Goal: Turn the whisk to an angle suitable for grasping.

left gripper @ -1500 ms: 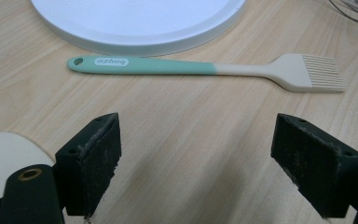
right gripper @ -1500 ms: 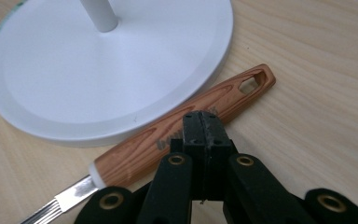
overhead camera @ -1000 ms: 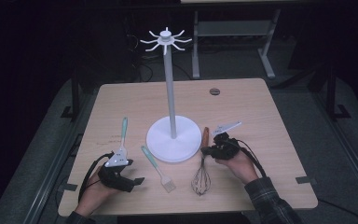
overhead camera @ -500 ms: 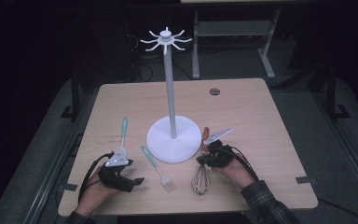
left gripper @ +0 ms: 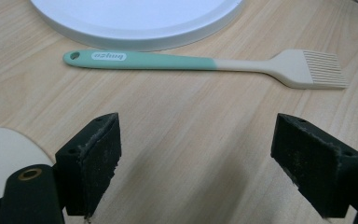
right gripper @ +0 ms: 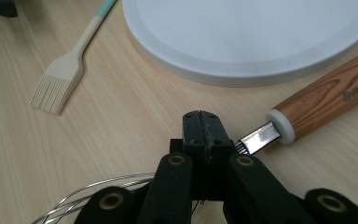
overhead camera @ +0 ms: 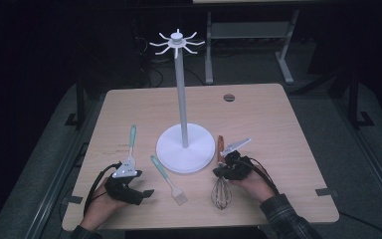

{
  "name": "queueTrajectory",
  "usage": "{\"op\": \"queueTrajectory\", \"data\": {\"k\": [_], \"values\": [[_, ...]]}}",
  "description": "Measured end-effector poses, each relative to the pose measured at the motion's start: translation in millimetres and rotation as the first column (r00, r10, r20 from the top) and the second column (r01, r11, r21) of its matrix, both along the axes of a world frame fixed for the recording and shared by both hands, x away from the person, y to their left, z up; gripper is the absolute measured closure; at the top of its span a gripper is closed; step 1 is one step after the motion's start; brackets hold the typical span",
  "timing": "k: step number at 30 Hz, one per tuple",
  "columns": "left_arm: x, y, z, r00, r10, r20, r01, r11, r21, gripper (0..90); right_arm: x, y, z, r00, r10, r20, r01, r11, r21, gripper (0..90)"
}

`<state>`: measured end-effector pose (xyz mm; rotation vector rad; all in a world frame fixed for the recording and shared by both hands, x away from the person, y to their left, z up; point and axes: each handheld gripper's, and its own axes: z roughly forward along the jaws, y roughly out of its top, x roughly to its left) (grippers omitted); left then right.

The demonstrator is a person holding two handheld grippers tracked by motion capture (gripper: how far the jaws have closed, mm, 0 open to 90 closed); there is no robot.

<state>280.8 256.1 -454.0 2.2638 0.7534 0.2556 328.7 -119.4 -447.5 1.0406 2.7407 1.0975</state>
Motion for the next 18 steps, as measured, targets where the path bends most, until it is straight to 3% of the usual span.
{"op": "queueTrajectory", "data": {"k": [18], "values": [[-0.1,-0.2,0.0,1.0,-0.002,0.0,0.002,1.0,0.0,15.7,-3.6,-41.9,2.4,0.999,-0.045,-0.009,0.044,0.999,-0.03,90.0]]}}
